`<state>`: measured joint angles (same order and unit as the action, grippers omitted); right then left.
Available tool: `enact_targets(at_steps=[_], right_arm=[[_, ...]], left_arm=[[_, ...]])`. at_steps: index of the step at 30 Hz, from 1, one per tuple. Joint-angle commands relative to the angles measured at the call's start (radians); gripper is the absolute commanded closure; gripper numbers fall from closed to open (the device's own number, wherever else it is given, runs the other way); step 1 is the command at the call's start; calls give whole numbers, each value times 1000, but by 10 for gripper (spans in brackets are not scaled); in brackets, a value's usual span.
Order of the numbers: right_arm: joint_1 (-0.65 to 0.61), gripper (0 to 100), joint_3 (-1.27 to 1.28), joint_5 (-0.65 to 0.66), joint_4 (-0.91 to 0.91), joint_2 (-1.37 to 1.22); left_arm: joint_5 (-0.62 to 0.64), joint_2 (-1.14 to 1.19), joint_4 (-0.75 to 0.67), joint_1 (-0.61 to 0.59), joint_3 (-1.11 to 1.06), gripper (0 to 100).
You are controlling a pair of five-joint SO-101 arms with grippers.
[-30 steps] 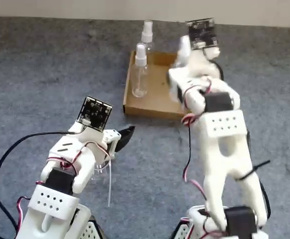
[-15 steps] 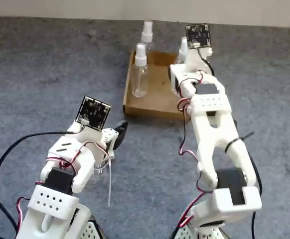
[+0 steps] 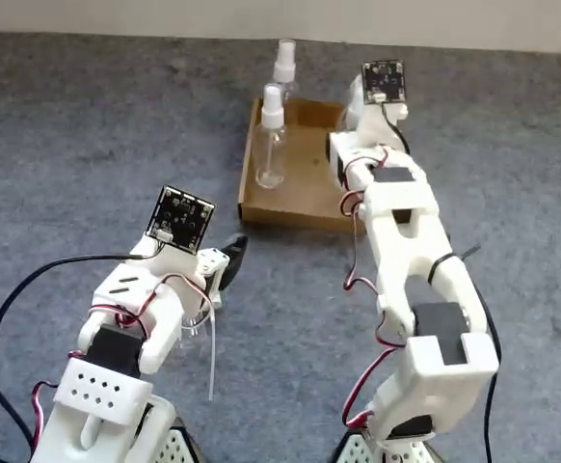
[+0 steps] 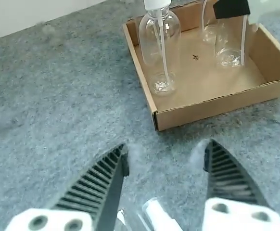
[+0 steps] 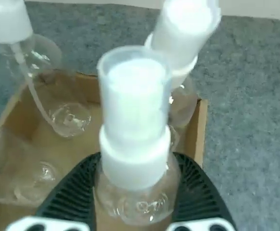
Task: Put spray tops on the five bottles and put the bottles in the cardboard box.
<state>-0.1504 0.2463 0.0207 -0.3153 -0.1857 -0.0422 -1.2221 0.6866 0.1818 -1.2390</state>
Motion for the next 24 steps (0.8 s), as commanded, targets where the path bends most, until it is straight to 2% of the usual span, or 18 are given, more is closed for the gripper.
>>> enact_targets(at_steps=[1,18,24], right_arm=[[10,995,-58,-12,70,5],[4,988,-54,-6,68,-2],[-16,882,-16,-6,70,-1]], left_arm=[[-8,-8,-23,-4,2,800],[-8,-5,-23,-2,2,800],[-8,-7,-23,-4,2,800]])
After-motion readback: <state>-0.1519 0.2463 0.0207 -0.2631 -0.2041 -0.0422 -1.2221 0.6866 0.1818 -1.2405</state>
